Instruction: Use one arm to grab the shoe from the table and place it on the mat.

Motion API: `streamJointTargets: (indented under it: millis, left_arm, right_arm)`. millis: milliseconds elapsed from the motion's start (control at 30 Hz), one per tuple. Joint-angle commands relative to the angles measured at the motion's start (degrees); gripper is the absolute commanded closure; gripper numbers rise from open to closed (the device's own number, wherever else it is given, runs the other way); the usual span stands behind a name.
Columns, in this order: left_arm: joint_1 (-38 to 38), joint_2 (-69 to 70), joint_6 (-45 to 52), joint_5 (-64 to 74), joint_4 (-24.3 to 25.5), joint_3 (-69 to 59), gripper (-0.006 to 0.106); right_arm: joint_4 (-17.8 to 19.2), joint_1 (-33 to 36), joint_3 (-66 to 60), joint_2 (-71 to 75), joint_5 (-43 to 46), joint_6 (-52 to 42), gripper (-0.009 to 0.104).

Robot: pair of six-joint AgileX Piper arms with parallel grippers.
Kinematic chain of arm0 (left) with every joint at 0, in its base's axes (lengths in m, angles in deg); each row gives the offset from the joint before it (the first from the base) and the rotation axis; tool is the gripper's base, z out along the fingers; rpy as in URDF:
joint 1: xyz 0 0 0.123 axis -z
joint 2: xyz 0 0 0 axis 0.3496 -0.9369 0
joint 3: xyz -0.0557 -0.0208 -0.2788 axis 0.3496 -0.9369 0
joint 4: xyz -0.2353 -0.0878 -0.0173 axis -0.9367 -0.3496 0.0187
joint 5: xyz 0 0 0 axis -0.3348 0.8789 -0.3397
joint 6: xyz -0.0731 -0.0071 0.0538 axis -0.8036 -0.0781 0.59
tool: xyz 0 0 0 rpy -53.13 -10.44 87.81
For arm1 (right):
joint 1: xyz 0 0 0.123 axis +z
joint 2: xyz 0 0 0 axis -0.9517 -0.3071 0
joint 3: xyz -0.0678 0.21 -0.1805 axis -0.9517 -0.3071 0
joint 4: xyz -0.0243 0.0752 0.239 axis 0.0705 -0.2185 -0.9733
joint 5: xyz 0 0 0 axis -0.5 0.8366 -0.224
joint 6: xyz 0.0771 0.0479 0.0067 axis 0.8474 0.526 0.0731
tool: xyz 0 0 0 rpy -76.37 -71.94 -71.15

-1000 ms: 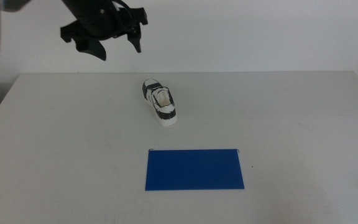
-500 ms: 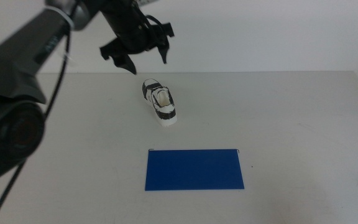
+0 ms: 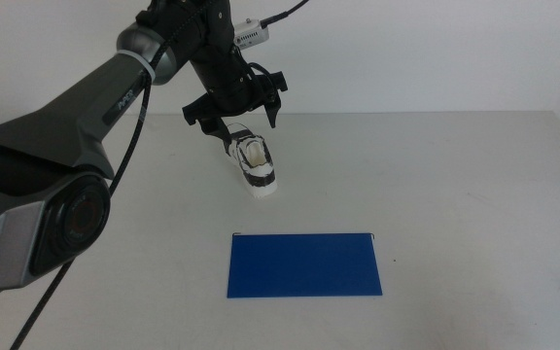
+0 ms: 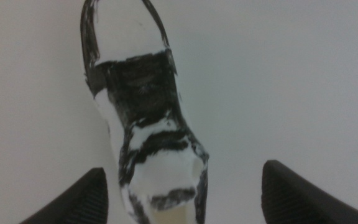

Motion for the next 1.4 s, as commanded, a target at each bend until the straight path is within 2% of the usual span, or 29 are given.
streamJointTargets:
  millis: [0, 200, 333, 600, 1000, 1100, 1200, 1367]
  left_arm:
    - [0.0, 3.7, -1.3, -3.0, -0.6, 1.8, 0.018]
    - [0.0, 1.2, -0.6, -4.2, -0.1, 1.8, 0.007]
    - [0.0, 0.1, -0.8, -4.2, 0.6, 1.8, 0.007]
    - [0.0, 0.1, -2.8, -6.7, 5.2, 1.5, 0.007]
    - [0.0, -3.1, -4.8, -7.6, 4.9, 1.5, 0.007]
    - [0.0, -3.2, -4.8, -7.9, 4.7, 1.5, 0.01]
    - [0.0, -3.2, -4.8, -8.6, 4.7, 1.5, 0.018]
    - [0.0, -3.2, -4.8, -8.2, 4.7, 1.5, 0.046]
  right_arm:
    - [0.5, -0.3, 0.5, 1.2, 4.5, -0.7, 0.029]
    - [0.5, -0.3, 0.5, 1.2, 4.5, -0.7, 0.029]
    - [0.5, -0.3, 0.5, 1.2, 4.5, -0.7, 0.029]
    - [0.5, -0.3, 0.5, 1.2, 4.5, -0.7, 0.029]
    - [0.5, -0.3, 0.5, 1.2, 4.5, -0.7, 0.029]
    - [0.5, -0.3, 0.5, 1.2, 4.5, -0.7, 0.029]
    - [0.5, -0.3, 0.5, 1.2, 4.5, -0.7, 0.029]
    - [0.5, -0.3, 0.5, 1.2, 4.5, -0.7, 0.029]
